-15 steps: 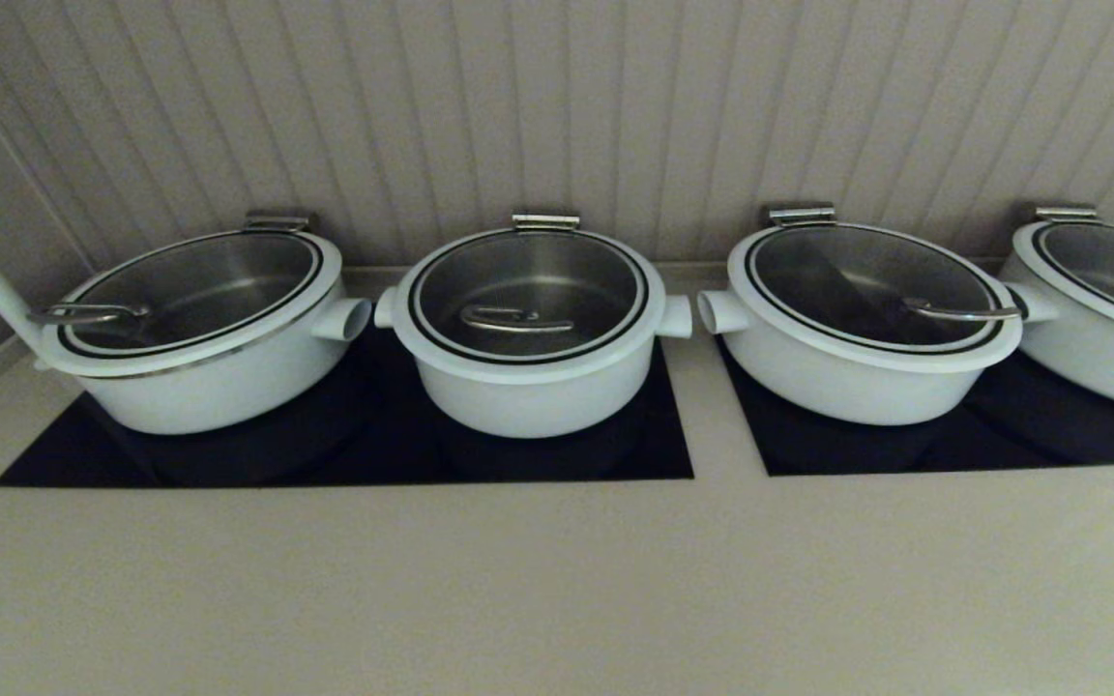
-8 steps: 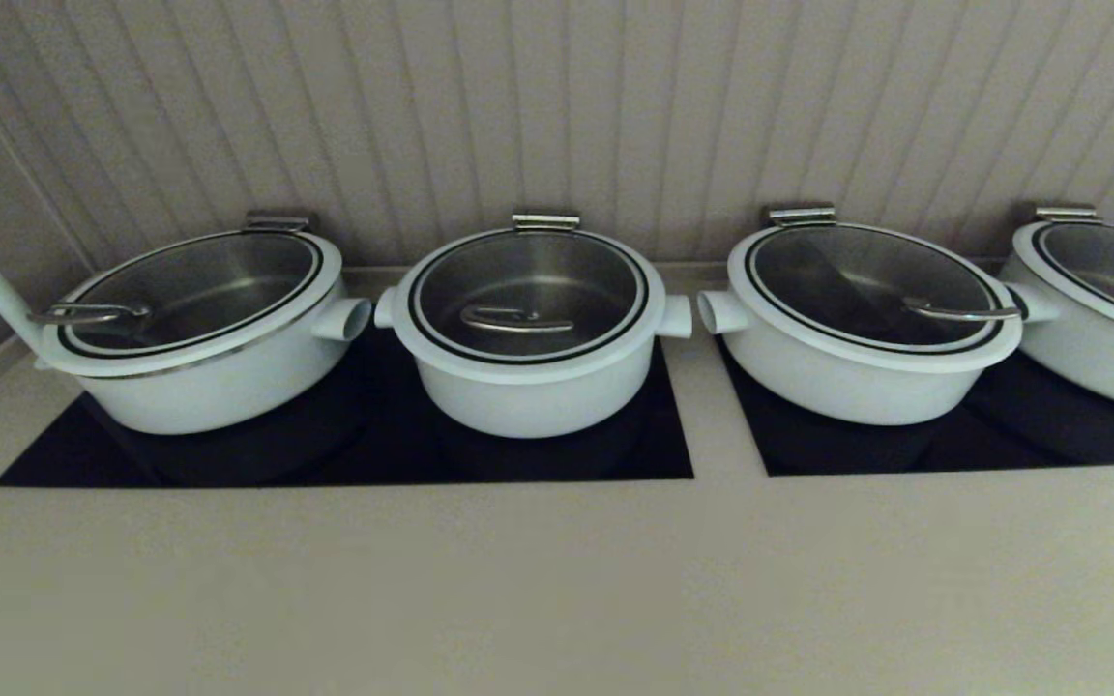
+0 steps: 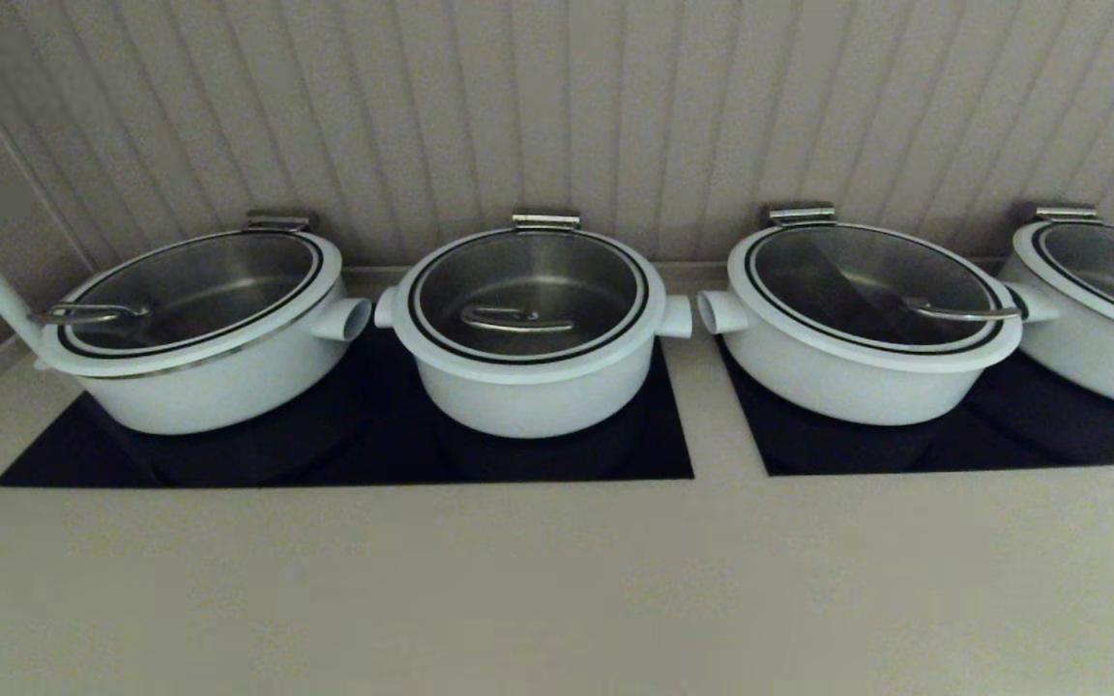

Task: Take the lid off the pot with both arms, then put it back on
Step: Open the food pot lid a small opening with the left arm

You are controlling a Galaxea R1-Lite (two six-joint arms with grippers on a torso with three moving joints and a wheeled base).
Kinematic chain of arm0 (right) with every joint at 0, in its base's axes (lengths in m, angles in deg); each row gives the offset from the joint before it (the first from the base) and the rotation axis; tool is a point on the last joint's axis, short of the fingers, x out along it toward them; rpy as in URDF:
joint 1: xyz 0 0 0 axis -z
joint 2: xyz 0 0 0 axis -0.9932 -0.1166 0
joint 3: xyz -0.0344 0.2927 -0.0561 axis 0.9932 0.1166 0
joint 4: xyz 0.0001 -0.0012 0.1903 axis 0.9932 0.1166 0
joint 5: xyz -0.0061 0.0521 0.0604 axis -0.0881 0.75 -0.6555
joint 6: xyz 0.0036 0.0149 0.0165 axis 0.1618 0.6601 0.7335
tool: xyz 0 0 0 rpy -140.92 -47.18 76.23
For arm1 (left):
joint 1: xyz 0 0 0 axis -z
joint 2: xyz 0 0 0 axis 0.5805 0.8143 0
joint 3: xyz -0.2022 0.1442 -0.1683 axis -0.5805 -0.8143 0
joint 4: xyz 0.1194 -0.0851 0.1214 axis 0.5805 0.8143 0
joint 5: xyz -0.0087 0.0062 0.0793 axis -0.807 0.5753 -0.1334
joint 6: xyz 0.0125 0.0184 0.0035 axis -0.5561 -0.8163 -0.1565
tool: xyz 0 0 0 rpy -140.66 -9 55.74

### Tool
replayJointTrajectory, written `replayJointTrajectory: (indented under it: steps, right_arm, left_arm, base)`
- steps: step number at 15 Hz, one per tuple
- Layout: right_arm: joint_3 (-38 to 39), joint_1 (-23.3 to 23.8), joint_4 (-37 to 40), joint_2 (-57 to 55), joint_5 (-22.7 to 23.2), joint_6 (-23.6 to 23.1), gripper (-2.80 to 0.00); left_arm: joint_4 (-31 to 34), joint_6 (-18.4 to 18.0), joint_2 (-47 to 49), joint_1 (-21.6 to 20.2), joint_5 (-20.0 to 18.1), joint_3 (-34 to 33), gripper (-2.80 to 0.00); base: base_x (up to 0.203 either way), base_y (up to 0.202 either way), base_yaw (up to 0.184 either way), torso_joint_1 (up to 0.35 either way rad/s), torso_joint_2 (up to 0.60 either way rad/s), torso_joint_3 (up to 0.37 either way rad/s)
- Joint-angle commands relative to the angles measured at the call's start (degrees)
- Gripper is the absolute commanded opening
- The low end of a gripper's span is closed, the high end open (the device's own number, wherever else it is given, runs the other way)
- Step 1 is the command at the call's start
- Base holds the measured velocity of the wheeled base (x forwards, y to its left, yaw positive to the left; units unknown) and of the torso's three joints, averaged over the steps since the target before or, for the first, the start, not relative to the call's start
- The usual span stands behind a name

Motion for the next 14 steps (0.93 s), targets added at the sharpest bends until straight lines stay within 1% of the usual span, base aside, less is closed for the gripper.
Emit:
replayJointTrajectory:
  steps: [1,10,14]
  right_arm:
    - [0.0,0.0,0.0,0.0,0.1,0.0,-2.8]
    - [0.0,0.0,0.0,0.0,0.0,0.0,-2.8]
    - [0.0,0.0,0.0,0.0,0.1,0.0,-2.8]
  left_arm:
    - [0.0,0.0,0.0,0.0,0.0,0.0,-2.8]
    - [0.0,-0.4,0.0,0.0,0.0,0.0,-2.8]
    - [-0.1,-2.9,0.0,0.0,-0.3,0.0,-2.8]
  base:
    - [0.0,0.0,0.0,0.0,0.0,0.0]
    - [0.0,0.0,0.0,0.0,0.0,0.0]
    - [0.0,0.0,0.0,0.0,0.0,0.0]
